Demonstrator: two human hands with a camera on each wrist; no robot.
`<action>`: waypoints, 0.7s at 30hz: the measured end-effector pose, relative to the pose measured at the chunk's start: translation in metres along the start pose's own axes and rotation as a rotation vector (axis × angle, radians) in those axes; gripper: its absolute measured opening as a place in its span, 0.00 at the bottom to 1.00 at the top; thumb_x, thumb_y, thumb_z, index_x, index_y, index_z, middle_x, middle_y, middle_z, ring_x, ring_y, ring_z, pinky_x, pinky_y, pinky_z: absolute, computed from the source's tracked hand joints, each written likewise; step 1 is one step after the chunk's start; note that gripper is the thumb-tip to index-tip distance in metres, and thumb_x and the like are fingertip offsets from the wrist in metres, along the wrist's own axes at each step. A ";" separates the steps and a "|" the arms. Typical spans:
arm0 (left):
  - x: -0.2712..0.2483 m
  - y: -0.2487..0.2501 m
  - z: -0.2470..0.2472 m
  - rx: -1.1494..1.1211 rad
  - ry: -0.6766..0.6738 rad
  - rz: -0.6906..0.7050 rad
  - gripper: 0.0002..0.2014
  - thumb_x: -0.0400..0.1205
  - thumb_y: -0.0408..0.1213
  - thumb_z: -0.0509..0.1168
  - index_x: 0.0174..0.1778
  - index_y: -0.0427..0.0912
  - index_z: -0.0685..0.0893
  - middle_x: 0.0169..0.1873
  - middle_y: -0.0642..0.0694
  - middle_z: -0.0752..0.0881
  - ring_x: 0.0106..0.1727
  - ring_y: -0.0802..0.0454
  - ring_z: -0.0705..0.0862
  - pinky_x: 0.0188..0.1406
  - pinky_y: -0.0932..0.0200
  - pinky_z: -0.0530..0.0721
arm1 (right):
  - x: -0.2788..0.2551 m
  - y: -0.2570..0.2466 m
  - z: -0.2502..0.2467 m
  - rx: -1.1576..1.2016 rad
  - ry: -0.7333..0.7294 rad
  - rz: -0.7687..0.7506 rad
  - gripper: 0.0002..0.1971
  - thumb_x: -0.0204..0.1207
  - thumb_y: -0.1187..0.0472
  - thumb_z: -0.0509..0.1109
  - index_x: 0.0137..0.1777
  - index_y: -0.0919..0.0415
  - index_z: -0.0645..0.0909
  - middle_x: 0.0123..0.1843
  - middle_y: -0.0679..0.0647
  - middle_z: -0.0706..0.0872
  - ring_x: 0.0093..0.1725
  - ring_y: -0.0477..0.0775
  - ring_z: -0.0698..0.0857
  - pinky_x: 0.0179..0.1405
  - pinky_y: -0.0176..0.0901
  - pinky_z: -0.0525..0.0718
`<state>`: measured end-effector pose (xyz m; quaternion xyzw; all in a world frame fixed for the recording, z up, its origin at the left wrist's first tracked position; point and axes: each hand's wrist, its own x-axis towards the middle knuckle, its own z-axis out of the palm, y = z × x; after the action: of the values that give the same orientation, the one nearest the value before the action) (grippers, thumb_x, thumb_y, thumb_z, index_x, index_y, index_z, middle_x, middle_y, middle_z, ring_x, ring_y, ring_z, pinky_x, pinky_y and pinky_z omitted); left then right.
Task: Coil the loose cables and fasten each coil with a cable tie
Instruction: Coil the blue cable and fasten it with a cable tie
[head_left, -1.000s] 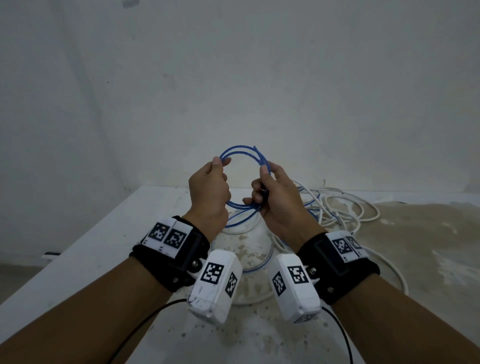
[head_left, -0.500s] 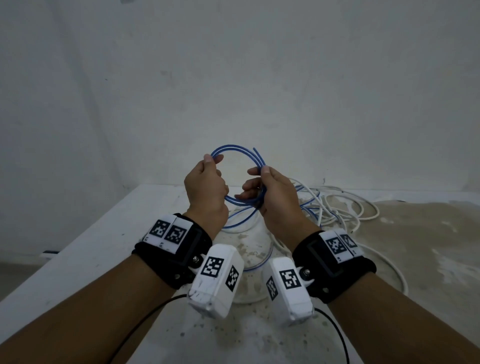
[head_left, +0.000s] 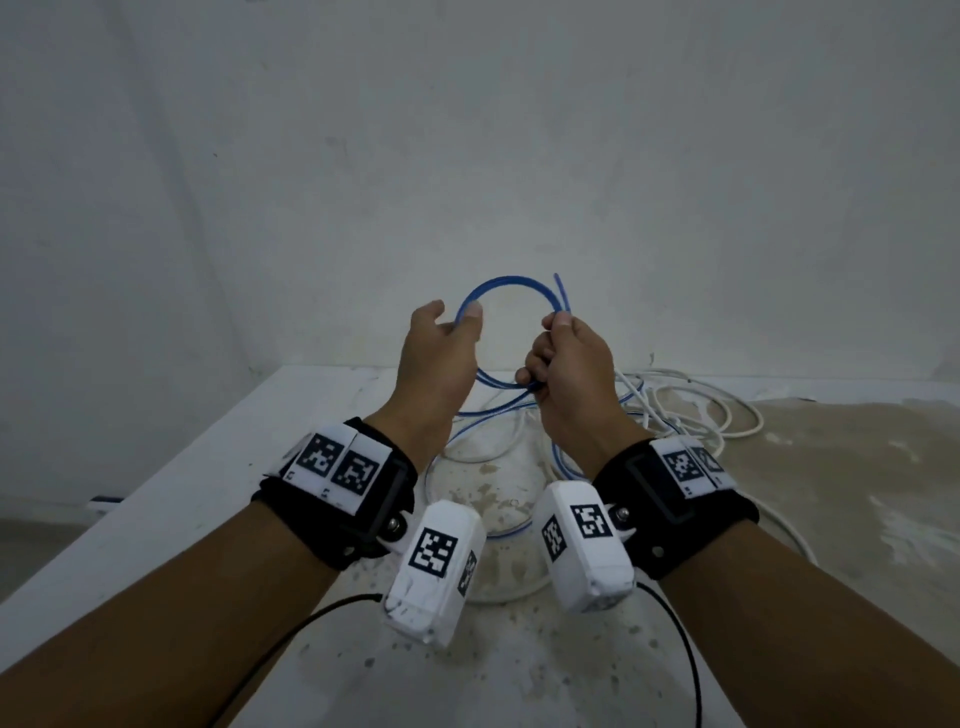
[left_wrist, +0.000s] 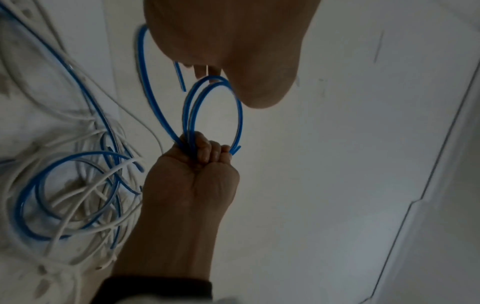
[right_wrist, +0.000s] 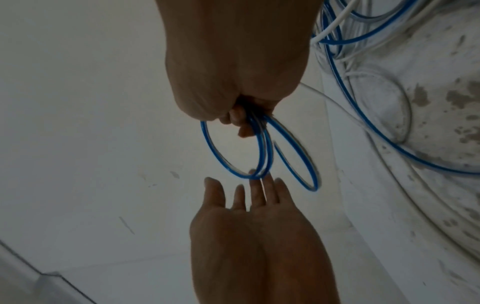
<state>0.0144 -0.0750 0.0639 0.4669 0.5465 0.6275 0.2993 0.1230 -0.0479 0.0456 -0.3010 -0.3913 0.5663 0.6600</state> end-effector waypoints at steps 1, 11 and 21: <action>-0.001 -0.001 -0.001 0.084 0.004 0.051 0.25 0.86 0.50 0.62 0.77 0.45 0.68 0.63 0.51 0.76 0.60 0.56 0.76 0.58 0.59 0.75 | 0.002 -0.001 -0.001 0.024 0.033 0.000 0.15 0.92 0.58 0.50 0.45 0.60 0.71 0.23 0.48 0.64 0.22 0.48 0.62 0.25 0.42 0.74; -0.020 -0.007 -0.007 -0.092 -0.241 -0.437 0.28 0.87 0.58 0.56 0.54 0.31 0.81 0.45 0.35 0.91 0.41 0.42 0.91 0.37 0.55 0.90 | 0.007 -0.005 -0.002 0.276 0.124 0.022 0.14 0.92 0.58 0.50 0.44 0.59 0.70 0.24 0.48 0.63 0.21 0.48 0.62 0.24 0.41 0.73; -0.007 -0.008 -0.010 -0.223 0.020 -0.103 0.09 0.90 0.38 0.56 0.63 0.39 0.75 0.51 0.41 0.88 0.42 0.47 0.93 0.38 0.55 0.91 | -0.008 0.011 0.003 0.032 0.029 0.014 0.15 0.92 0.58 0.49 0.45 0.60 0.71 0.22 0.47 0.65 0.21 0.47 0.63 0.31 0.46 0.84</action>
<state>0.0065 -0.0836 0.0543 0.3958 0.4996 0.6727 0.3757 0.1149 -0.0544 0.0365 -0.3013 -0.3702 0.5727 0.6665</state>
